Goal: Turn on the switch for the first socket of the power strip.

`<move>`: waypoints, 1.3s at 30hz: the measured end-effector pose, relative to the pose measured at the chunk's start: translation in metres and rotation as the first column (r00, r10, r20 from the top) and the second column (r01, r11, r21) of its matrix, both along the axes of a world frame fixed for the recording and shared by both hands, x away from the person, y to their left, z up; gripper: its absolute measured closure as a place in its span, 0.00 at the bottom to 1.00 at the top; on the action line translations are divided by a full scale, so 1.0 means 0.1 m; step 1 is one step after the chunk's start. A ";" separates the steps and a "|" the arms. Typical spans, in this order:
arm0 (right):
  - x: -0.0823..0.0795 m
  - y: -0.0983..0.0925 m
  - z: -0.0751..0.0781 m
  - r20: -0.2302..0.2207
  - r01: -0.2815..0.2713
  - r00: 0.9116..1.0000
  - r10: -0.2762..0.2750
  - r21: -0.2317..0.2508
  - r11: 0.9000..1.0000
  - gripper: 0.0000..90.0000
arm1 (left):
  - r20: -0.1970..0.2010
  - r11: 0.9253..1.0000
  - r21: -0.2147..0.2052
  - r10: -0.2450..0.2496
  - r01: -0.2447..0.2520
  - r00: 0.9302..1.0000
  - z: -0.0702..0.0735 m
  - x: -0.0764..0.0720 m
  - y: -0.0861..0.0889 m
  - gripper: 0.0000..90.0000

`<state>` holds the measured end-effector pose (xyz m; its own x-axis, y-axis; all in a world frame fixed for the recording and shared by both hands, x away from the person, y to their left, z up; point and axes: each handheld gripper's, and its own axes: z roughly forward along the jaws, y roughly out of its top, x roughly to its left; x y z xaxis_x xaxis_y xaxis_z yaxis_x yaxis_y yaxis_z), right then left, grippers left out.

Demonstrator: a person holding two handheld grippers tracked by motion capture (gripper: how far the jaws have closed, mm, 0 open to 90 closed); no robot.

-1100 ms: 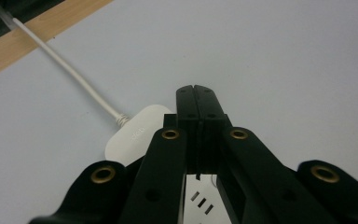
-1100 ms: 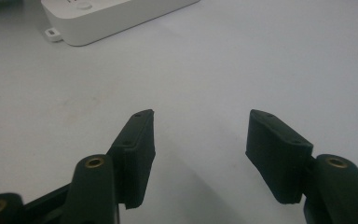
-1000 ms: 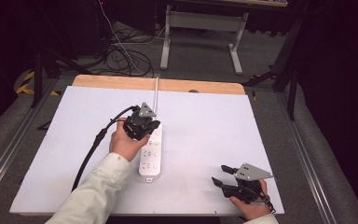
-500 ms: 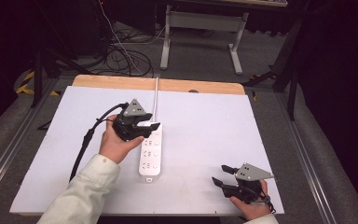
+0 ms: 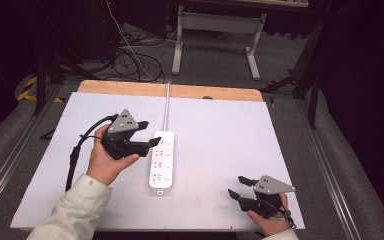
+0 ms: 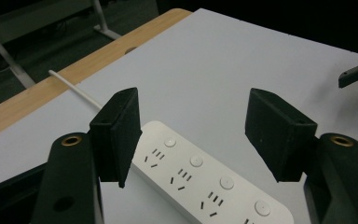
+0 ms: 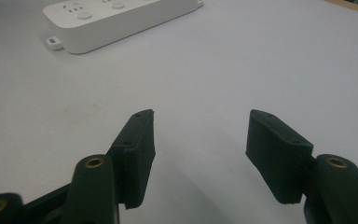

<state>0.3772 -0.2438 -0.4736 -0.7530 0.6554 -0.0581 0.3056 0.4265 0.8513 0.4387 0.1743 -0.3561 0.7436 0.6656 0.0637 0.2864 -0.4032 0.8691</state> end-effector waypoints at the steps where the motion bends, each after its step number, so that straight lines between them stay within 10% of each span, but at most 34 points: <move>1: 0.00 0.00 0.00 0.001 0.001 1.000 -0.001 0.002 1.000 0.47 | 0.007 1.000 -0.003 0.002 -0.002 1.000 0.00 -0.03 0.03 0.39; 20: -0.01 -0.01 0.01 0.001 0.003 1.000 -0.003 0.020 1.000 0.46 | 0.067 0.999 -0.032 0.014 -0.012 0.998 -0.23 -0.49 0.53 0.30; 39: -0.01 -0.03 0.01 -0.006 0.011 1.000 -0.011 0.035 0.999 0.45 | 0.031 0.999 -0.043 0.014 -0.013 0.999 -0.76 -0.77 0.93 0.26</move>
